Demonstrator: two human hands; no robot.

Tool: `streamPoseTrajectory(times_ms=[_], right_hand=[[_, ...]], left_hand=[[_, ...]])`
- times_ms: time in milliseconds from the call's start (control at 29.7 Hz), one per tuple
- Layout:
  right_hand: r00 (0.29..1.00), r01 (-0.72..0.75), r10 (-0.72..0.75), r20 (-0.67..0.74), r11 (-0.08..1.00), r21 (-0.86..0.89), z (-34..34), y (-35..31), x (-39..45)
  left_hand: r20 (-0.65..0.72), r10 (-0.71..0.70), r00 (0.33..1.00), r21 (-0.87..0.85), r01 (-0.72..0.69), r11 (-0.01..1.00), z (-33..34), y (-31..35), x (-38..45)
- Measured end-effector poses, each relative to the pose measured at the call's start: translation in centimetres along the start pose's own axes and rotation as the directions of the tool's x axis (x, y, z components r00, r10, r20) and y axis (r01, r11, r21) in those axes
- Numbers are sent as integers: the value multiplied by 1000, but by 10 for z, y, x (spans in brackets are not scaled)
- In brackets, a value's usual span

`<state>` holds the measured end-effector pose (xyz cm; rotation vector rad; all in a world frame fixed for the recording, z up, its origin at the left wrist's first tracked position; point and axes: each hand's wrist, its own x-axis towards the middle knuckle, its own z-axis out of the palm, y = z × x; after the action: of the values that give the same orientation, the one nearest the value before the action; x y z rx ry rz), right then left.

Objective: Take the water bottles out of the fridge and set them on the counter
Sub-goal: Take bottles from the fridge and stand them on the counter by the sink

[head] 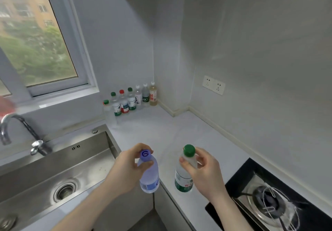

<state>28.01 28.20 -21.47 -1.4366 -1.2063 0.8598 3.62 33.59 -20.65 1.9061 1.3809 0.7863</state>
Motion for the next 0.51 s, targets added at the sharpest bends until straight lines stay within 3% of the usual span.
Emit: streamPoseTrajectory(times_ms=[506], right_hand=[[983, 19, -12, 181, 999, -41, 57, 14, 179]], left_hand=[[-151, -141, 978, 138, 162, 977, -29, -53, 133]])
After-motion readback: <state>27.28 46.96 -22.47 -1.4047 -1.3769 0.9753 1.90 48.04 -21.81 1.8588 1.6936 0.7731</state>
